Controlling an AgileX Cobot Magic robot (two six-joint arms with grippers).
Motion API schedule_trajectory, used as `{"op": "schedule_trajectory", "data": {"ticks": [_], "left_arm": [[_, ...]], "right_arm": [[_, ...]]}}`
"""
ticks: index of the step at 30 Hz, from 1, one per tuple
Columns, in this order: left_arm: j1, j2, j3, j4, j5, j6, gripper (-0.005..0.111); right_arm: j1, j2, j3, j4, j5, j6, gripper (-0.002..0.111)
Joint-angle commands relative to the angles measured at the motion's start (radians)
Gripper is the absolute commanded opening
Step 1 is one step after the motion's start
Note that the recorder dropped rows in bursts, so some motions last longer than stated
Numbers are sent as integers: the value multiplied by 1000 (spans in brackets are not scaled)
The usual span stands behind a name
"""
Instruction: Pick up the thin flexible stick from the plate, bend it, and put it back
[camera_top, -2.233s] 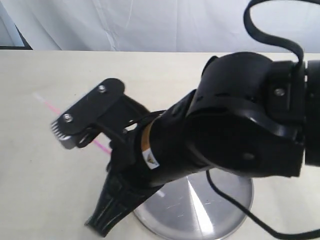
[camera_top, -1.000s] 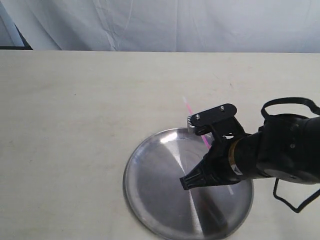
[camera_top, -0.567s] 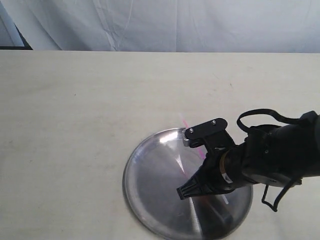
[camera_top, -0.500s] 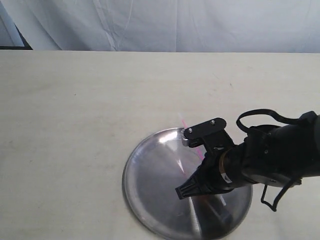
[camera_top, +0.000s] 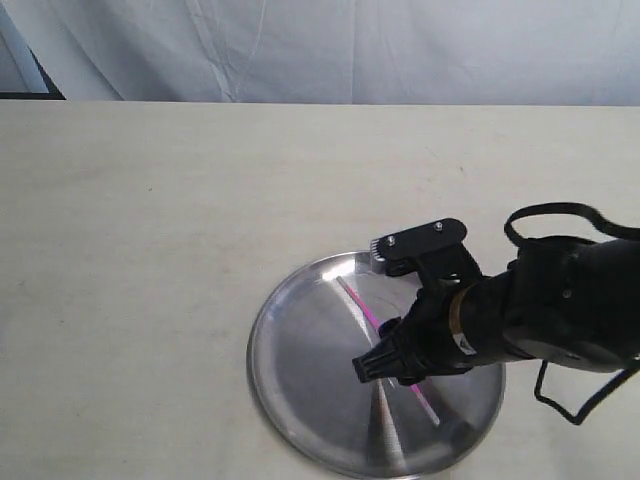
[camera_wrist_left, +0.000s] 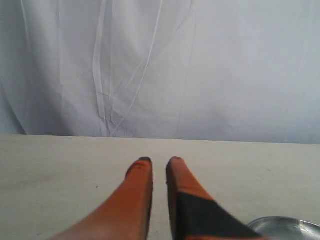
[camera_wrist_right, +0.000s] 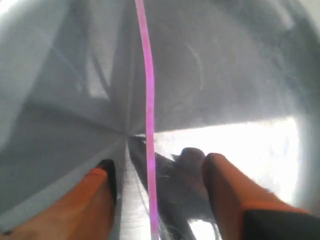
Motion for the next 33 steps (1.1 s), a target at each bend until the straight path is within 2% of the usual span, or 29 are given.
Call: {"op": "schedule_trajectory", "data": {"ticks": [1,3,5,10,12,19,21,24,26,29,33], "left_arm": [[-2,2,4,6,2,0,13],[-2,2,4,6,2,0,13],[-2,2,4,6,2,0,13],[-2,2,4,6,2,0,13],[-2,2,4,6,2,0,13],[-2,2,4,6,2,0,13],[-2,2,4,6,2,0,13],[-2,2,4,6,2,0,13],[-2,2,4,6,2,0,13],[-2,2,4,6,2,0,13],[-2,2,4,6,2,0,13]], "right_arm": [[-3,-141,1,23,65,3,53],[-3,-216,1,25,99,3,53],[-3,-297,1,31,120,3,48],[-3,-483,1,92,145,3,10],[-3,-537,1,95,159,3,-1],[-3,-662,1,92,159,3,-1],[-3,-694,1,92,231,10,-1],[-11,-867,53,48,274,44,-1],[-87,-1013,160,48,201,55,-1],[-288,-1261,362,14,30,47,-1],[-487,-1591,551,-37,-25,37,-1]]}}
